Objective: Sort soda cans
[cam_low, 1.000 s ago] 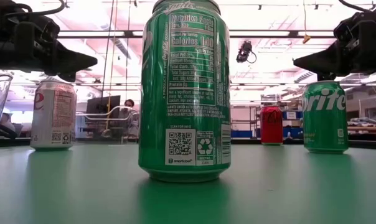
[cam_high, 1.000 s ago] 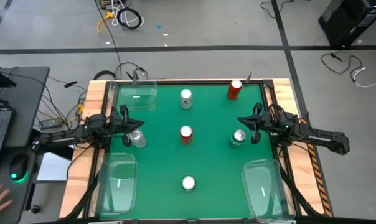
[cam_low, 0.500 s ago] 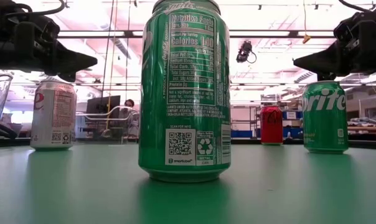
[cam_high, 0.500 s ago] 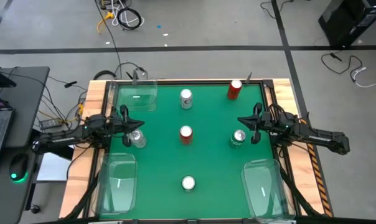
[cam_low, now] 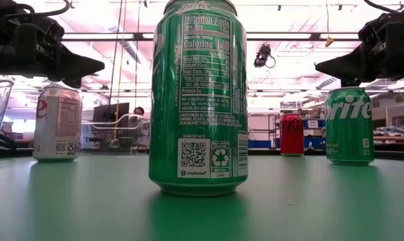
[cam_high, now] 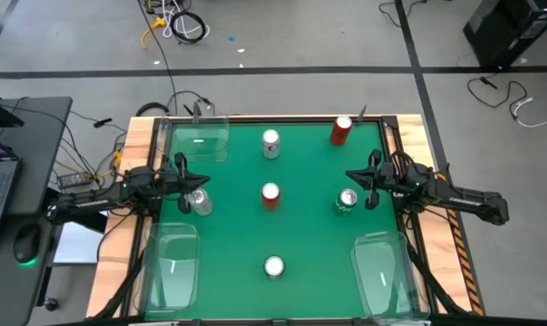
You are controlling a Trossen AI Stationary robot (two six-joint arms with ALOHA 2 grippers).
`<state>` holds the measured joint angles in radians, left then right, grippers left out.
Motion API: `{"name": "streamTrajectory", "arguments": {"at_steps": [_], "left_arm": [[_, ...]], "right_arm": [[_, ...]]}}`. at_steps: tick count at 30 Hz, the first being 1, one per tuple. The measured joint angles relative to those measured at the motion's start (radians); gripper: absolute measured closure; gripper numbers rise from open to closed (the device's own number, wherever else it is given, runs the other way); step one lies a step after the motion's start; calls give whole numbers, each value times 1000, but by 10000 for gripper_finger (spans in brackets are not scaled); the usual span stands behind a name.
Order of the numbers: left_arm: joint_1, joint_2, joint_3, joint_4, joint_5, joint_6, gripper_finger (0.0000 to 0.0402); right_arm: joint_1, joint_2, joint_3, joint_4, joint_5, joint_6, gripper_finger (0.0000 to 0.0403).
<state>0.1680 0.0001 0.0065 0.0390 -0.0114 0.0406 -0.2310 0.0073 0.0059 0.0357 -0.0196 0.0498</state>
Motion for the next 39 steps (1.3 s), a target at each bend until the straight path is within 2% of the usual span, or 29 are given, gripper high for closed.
{"name": "streamTrajectory", "arguments": {"at_steps": [26, 31, 35, 39], "left_arm": [[0, 0, 0, 0, 0, 0, 387], [0, 0, 0, 0, 0, 0, 387], [0, 0, 0, 0, 0, 0, 387], [0, 0, 0, 0, 0, 0, 387]], "right_arm": [[0, 0, 0, 16, 0, 0, 401], [0, 0, 0, 137, 0, 17, 401], [0, 0, 0, 323, 0, 60, 401], [0, 0, 0, 532, 0, 180, 402]]}}
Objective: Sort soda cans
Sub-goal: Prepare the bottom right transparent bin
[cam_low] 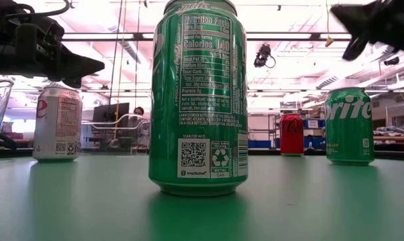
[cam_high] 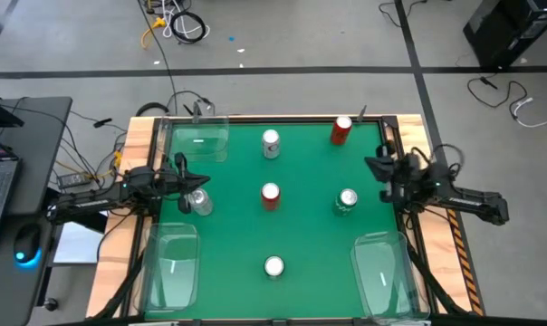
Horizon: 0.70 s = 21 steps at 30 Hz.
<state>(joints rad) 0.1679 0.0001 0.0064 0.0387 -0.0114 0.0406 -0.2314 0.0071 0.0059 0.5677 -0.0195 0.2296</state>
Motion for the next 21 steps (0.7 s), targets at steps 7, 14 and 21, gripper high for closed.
{"name": "streamTrajectory", "arguments": {"at_steps": [7, 14, 21], "left_arm": [[0, 0, 0, 0, 0, 0, 387], [0, 0, 0, 0, 0, 0, 387], [0, 0, 0, 0, 0, 0, 387]], "right_arm": [[5, 27, 83, -75, -151, 124, 402], [62, 182, 283, -356, -196, 86, 397], [135, 449, 623, -809, -210, 59, 374]]}}
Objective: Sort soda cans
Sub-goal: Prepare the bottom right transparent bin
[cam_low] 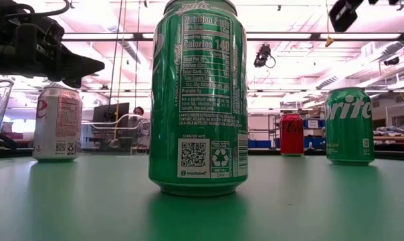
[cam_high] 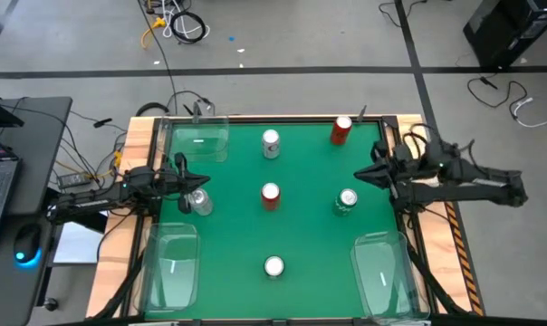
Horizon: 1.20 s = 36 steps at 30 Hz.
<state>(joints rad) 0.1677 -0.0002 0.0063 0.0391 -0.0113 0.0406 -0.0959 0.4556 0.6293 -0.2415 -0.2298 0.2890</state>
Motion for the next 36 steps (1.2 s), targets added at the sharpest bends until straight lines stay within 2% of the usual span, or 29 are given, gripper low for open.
{"name": "streamTrajectory", "arguments": {"at_steps": [7, 15, 23, 29, 36], "left_arm": [[0, 0, 0, 0, 0, 0, 387], [0, 0, 0, 0, 0, 0, 387], [0, 0, 0, 0, 0, 0, 387], [0, 0, 0, 0, 0, 0, 387], [0, 0, 0, 0, 0, 0, 387]], "right_arm": [[97, 279, 305, -366, 13, -54, 341], [224, 518, 529, -746, 95, 90, 305], [429, 661, 561, -997, 164, 311, 283], [565, 719, 561, -1008, 220, 397, 261], [656, 785, 559, -1012, 230, 460, 247]]}}
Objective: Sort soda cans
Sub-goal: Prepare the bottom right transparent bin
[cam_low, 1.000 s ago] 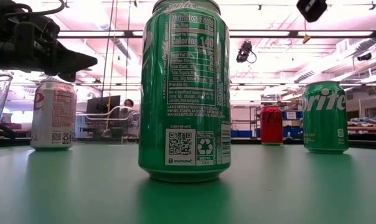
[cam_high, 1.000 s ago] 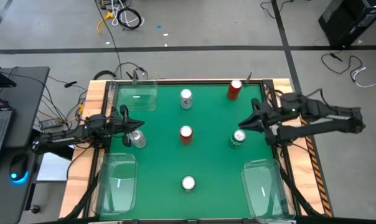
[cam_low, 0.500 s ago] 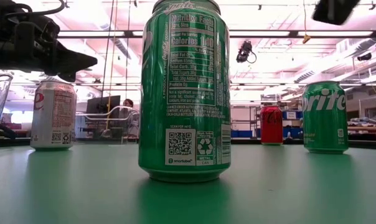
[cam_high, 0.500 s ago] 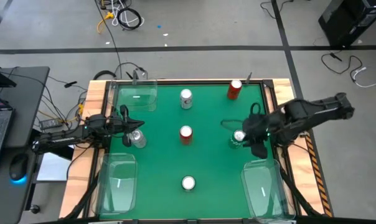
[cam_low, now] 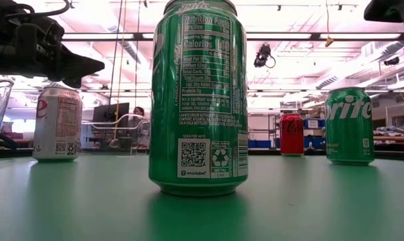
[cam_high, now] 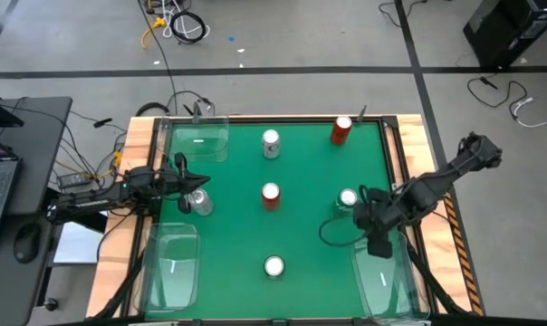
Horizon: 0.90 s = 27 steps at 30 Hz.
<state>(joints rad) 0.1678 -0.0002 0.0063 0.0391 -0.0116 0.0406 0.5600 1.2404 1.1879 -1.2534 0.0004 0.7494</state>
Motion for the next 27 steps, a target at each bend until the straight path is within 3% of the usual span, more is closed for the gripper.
{"name": "streamTrajectory", "arguments": {"at_steps": [6, 17, 27], "left_arm": [[0, 0, 0, 0, 0, 0, 387], [0, 0, 0, 0, 0, 0, 387], [0, 0, 0, 0, 0, 0, 387]], "right_arm": [[17, 40, -89, -14, -23, 13, 246], [1, 3, -192, 64, -27, -14, 233], [-3, 3, -277, 125, -39, -50, 269]]}}
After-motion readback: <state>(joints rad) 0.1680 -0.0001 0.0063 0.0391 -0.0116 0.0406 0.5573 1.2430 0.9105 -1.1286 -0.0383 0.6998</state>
